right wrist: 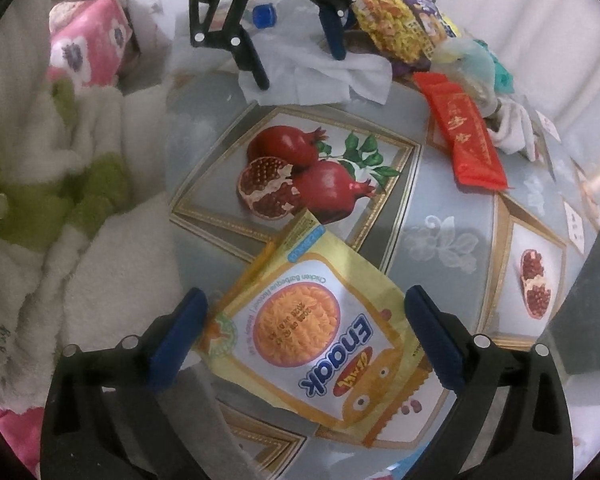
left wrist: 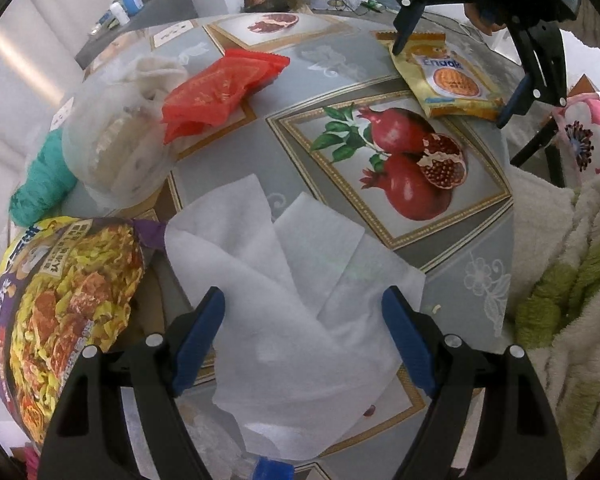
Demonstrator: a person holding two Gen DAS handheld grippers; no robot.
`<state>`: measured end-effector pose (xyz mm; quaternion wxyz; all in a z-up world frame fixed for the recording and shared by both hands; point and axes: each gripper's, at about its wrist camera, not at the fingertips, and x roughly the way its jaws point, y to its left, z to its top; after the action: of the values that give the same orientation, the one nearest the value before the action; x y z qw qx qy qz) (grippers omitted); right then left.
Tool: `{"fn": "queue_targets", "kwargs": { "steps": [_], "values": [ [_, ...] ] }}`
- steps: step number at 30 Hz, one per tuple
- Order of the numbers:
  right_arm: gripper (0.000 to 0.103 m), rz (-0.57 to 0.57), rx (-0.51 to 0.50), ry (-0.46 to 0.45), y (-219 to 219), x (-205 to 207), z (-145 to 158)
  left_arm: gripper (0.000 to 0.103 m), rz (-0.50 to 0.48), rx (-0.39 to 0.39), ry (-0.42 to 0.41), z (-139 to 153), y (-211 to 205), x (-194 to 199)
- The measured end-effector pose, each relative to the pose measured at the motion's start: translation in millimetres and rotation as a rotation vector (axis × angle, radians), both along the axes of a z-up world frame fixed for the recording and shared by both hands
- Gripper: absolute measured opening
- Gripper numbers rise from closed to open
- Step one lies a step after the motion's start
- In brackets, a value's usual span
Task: Collect trash
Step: 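Grasp the white tissue with the left gripper while the right gripper grasps the yellow Enaak bag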
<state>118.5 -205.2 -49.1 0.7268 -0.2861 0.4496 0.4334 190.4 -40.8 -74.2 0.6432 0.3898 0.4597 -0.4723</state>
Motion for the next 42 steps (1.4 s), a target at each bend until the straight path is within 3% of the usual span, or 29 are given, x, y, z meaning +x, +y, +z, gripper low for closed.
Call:
{"fn": "queue_targets", "kwargs": {
  "steps": [18, 42],
  "values": [
    [0.095, 0.001, 0.022, 0.061, -0.1, 10.2, -8.7, 0.078, -0.074, 0.023, 0.042, -2.3, -6.5, 9.7],
    [0.078, 0.014, 0.010, 0.059, -11.2, 9.7, 0.8, 0.048, -0.111, 0.033, 0.037, 2.1, -8.7, 13.4]
  ]
}}
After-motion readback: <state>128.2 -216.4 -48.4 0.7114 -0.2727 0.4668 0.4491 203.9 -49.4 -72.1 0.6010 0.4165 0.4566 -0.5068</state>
